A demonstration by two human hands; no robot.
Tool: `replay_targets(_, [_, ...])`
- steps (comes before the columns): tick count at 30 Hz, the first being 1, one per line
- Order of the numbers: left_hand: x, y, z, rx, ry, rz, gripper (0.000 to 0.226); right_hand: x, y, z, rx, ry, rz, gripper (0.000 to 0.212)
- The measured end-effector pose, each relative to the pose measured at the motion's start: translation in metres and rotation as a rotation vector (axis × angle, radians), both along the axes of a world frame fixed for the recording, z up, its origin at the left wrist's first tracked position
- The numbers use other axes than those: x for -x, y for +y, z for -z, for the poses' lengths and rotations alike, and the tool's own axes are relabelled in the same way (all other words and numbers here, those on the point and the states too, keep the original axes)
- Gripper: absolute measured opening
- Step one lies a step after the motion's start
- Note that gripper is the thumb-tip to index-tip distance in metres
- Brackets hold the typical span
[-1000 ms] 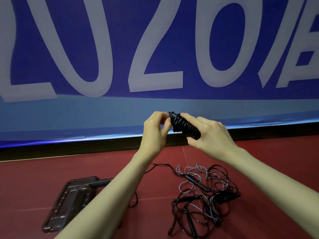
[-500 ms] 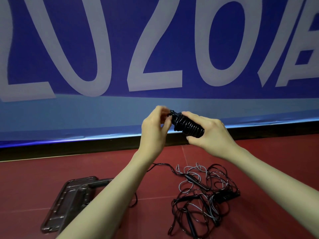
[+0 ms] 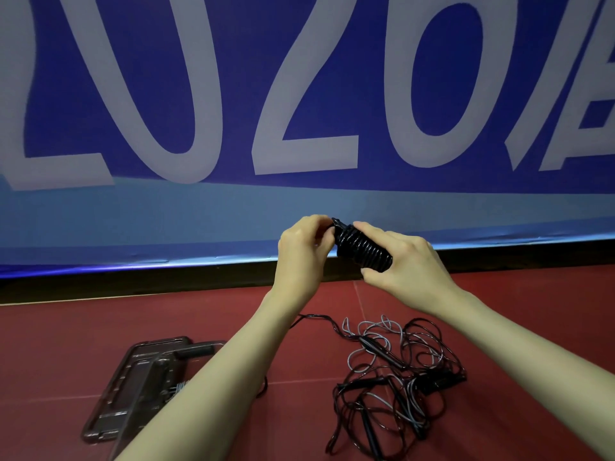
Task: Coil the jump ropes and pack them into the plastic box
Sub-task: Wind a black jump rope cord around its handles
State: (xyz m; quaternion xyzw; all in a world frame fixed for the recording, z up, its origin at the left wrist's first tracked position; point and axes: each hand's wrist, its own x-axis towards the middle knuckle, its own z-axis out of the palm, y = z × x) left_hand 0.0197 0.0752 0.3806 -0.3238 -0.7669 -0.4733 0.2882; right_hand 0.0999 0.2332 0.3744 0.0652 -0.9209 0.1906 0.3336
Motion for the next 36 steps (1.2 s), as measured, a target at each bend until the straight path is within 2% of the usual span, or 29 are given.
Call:
replay_targets(6, [0.004,0.001,0.005,0.145,-0.02,0.033,0.009,-0.003,0.002,0.003,-0.065,-0.049,0.032,0.07])
replay_targets(11, [0.007,-0.001,0.002,0.208,-0.025,0.031,0.007,-0.004,0.005,0.006,-0.108,-0.001,0.026,0.07])
replay_targets(18, [0.006,-0.01,0.002,0.155,0.079,0.046,0.011,-0.006,0.002,0.005,-0.096,0.031,-0.031,0.069])
replay_targets(22, [0.002,-0.009,-0.001,0.093,0.014,0.06,0.008,-0.007,0.004,0.003,-0.104,0.012,-0.019,0.069])
replay_targets(26, [-0.003,-0.013,-0.006,-0.169,-0.395,0.318,0.009,-0.009,0.01,0.0,0.162,-0.06,-0.098,0.07])
replay_targets(27, [-0.003,-0.014,-0.006,-0.203,-0.44,0.371,0.012,-0.01,0.011,-0.001,0.242,-0.079,-0.141,0.07])
replay_targets(32, [-0.006,-0.016,-0.009,-0.254,-0.443,0.461,0.016,-0.019,0.014,-0.012,0.497,-0.253,-0.314,0.084])
replay_targets(36, [-0.005,-0.012,-0.008,-0.274,-0.39,0.413,0.018,-0.019,0.011,-0.015,0.613,-0.318,-0.415,0.075])
